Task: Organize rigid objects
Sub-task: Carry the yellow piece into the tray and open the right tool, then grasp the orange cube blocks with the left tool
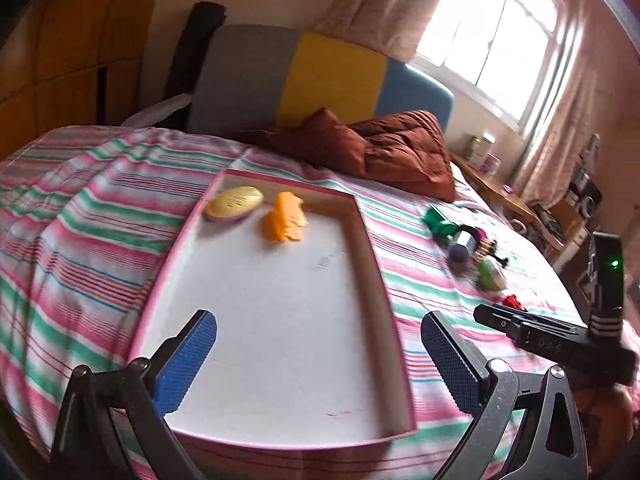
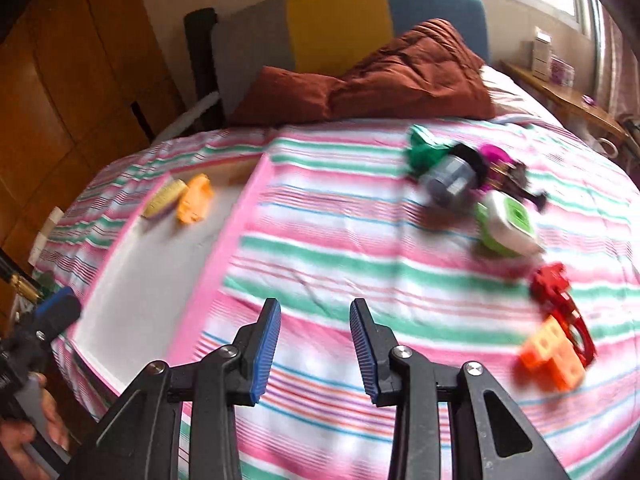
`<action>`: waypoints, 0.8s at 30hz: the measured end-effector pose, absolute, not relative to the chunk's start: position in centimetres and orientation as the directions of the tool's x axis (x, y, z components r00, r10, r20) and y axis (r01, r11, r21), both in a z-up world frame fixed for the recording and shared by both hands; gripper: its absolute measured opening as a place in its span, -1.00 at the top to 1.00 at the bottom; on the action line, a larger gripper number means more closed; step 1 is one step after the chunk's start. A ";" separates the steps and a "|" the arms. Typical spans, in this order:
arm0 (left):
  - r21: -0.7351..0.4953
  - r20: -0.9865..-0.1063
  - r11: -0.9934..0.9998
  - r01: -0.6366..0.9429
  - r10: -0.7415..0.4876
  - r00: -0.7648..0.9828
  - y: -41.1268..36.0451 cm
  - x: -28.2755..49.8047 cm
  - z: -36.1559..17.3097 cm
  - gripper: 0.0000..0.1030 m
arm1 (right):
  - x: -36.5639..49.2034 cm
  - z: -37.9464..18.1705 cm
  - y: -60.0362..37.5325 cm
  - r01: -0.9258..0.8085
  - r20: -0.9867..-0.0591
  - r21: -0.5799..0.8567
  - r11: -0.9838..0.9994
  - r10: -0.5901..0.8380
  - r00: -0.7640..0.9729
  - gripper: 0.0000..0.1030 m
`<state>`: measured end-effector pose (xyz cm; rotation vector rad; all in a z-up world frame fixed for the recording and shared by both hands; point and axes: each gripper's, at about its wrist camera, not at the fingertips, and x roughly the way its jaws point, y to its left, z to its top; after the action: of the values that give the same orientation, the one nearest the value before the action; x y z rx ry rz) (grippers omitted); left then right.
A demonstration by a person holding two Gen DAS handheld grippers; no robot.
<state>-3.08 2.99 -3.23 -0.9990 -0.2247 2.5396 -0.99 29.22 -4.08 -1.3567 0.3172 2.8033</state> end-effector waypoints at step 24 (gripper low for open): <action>-0.252 -0.625 -0.853 -0.458 0.505 -0.595 7.9 1.6 -2.3 -1.00 | 4.2 -6.7 44.1 -0.227 -0.782 0.114 -0.967 0.053 -0.621 0.20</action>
<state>1.58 7.94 -2.31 -0.9708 -0.0877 2.4057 4.24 44.09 -6.73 -1.2814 0.3032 2.6786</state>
